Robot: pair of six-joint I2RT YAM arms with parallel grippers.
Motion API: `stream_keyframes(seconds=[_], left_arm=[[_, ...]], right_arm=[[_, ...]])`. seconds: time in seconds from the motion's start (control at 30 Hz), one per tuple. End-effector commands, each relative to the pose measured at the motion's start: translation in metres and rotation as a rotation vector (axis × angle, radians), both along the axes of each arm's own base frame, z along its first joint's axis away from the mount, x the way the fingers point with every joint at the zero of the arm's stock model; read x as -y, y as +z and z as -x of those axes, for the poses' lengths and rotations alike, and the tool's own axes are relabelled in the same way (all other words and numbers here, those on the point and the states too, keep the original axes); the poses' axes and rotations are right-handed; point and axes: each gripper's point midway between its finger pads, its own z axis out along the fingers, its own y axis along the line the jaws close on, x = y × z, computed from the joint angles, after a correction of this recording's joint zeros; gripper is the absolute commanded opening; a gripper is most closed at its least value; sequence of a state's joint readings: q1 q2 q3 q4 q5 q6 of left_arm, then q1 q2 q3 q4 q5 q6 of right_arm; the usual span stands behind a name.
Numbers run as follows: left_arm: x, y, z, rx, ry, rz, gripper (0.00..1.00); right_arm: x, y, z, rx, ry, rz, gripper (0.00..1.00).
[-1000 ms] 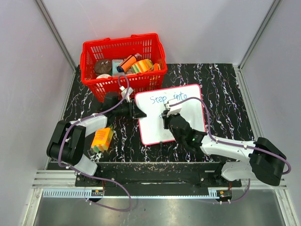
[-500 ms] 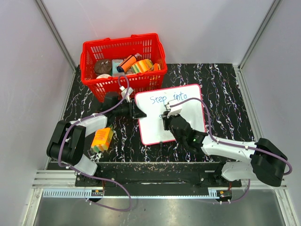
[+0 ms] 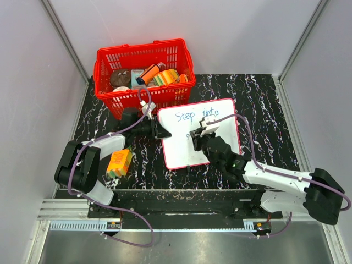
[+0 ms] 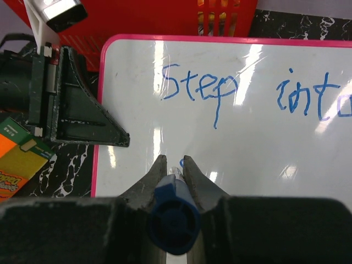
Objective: Write a sentence on the whiteboard
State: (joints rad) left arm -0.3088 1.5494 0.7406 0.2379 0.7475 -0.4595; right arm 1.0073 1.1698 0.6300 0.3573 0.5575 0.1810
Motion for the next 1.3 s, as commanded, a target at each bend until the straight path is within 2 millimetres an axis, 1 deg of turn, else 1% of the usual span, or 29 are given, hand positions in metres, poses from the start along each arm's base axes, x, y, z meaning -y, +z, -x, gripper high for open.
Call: stream_keyframes(seconds=[0.0,0.07,0.17,0.3,0.43,0.6,0.63,0.87,1.07,1.27], left_arm=[[-0.027,-0.058,-0.009,0.022,0.078,-0.259,0.0],[-0.027,-0.058,-0.009,0.022,0.079,-0.26,0.0],[-0.027,-0.058,-0.009,0.022,0.079,-0.26,0.0],[-0.027,-0.058,-0.009,0.023,0.078,-0.258,0.0],[-0.026,-0.058,-0.009,0.021,0.077,-0.26,0.0],[-0.027,-0.058,-0.009,0.022,0.079,-0.262,0.0],[-0.027,-0.059,-0.009,0.02,0.078,-0.261,0.0],[-0.027,-0.058,-0.009,0.022,0.078,-0.263,0.0],[-0.027,-0.059,-0.009,0.022,0.079,-0.264,0.0],[-0.027,-0.059,-0.009,0.022,0.079,-0.264,0.0]], right_arm=[[0.004,0.029,-0.002,0.059,-0.027,-0.078,0.0],[0.009,0.025,-0.007,0.051,-0.051,-0.061,0.0],[0.012,0.024,-0.012,0.041,-0.061,-0.065,0.0],[0.022,0.02,-0.025,0.022,-0.077,-0.075,0.0],[0.025,0.016,-0.029,0.006,-0.069,-0.081,0.0],[0.016,0.009,-0.025,-0.018,-0.026,-0.096,0.0],[0.014,0.011,-0.025,-0.015,-0.015,-0.104,0.0],[0.008,0.001,-0.024,-0.037,0.003,-0.105,0.0],[0.014,-0.006,-0.029,-0.044,-0.04,-0.082,0.0],[0.018,-0.003,-0.029,-0.035,-0.059,-0.089,0.0]])
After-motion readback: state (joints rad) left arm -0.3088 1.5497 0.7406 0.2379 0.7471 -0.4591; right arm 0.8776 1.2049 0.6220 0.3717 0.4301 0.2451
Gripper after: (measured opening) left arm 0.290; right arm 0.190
